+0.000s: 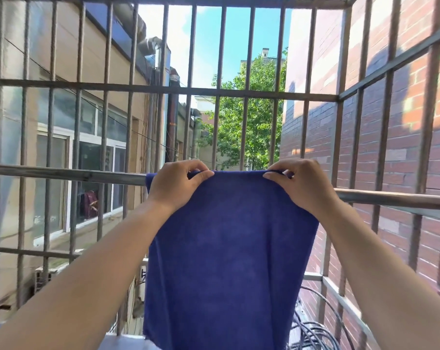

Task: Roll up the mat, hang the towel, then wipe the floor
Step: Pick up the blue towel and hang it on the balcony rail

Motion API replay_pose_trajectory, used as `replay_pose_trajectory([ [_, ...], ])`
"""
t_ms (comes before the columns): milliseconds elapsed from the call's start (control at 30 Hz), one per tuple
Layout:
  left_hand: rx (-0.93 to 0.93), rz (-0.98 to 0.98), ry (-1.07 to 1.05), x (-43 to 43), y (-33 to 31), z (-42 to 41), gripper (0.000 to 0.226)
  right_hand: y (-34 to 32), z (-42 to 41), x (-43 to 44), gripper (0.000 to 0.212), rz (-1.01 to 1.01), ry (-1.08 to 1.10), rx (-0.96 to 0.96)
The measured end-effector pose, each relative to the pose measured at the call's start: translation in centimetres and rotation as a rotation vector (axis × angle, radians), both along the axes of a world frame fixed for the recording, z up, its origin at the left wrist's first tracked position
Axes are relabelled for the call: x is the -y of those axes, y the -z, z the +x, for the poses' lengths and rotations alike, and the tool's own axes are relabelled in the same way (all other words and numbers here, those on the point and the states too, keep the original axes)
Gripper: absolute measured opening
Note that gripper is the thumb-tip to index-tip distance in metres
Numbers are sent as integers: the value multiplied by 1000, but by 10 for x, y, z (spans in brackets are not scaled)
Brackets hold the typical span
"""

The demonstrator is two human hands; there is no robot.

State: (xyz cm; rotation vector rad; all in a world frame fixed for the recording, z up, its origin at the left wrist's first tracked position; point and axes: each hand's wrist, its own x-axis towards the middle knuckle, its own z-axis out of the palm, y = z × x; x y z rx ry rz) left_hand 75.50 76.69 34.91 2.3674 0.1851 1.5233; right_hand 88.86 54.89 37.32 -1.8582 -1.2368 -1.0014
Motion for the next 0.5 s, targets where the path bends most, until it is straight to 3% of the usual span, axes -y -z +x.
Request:
replay_pose_trajectory([
  [167,157,88,-96,5,6,4,12,10,-12,-9,22,-29,-5,30],
  [300,148,205,-55,0,27,-1,22,28,-16,-14,30,-112,111,152],
  [400,126,207,-17,-11,30,-3,24,33,-14,-16,25,1,77,146],
  [500,123,85,91,-10,20,-6,14,35,-16,-16,15,138,16,103],
])
